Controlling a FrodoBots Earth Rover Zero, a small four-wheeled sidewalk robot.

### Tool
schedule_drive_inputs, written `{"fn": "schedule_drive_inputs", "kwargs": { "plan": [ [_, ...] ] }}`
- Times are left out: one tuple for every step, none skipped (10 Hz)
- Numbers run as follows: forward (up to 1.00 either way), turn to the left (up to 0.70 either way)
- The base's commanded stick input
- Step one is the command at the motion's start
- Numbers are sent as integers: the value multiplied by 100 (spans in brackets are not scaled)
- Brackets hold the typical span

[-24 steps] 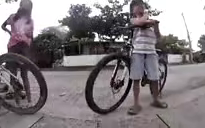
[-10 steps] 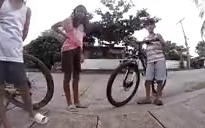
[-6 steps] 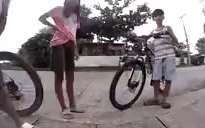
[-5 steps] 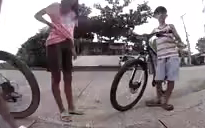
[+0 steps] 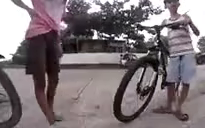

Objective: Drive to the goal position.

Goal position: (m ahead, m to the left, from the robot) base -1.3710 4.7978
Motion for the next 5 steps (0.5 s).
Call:
{"fn": "schedule_drive_inputs", "kwargs": {
  "plan": [
    [-70, 0],
    [-70, 0],
    [-47, 0],
    [0, 0],
    [0, 0]
  ]
}}
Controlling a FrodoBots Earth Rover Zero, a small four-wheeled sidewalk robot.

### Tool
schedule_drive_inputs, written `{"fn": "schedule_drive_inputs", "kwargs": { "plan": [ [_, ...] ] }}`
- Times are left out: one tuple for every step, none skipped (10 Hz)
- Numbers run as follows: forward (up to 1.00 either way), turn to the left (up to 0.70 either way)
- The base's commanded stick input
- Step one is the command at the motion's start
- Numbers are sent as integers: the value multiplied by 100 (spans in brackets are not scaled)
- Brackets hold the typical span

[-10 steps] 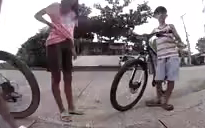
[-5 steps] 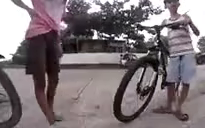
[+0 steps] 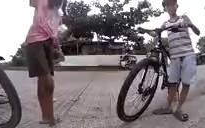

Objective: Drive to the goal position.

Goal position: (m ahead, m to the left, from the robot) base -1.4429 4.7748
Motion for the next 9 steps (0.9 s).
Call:
{"fn": "schedule_drive_inputs", "kwargs": {
  "plan": [
    [0, 0],
    [0, 0],
    [0, 0],
    [0, 0],
    [0, 0],
    [0, 0],
    [0, 0],
    [0, 8],
    [6, 43]
  ]
}}
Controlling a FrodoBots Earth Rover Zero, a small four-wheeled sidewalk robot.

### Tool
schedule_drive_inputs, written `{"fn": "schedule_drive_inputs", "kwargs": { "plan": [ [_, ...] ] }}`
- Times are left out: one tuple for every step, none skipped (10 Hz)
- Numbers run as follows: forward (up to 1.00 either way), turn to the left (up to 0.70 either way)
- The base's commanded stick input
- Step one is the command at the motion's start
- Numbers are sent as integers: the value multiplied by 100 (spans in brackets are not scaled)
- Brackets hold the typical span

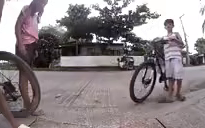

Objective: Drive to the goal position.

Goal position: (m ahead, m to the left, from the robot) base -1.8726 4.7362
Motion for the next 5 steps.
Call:
{"fn": "schedule_drive_inputs", "kwargs": {
  "plan": [
    [70, 27],
    [70, 5],
    [70, 21],
    [70, 27],
    [70, 27]
  ]
}}
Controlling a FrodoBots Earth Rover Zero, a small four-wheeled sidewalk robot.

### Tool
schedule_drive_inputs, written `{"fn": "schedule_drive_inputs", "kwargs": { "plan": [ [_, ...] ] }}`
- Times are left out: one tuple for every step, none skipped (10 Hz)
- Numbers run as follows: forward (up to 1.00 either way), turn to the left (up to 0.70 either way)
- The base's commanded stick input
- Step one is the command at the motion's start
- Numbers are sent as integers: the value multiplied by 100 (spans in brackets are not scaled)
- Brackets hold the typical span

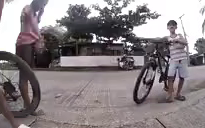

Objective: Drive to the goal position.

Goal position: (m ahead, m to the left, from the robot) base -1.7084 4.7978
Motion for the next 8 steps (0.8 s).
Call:
{"fn": "schedule_drive_inputs", "kwargs": {
  "plan": [
    [70, 27],
    [70, 27],
    [33, 37],
    [0, 30],
    [0, 0],
    [0, 0],
    [0, 0],
    [0, 0]
  ]
}}
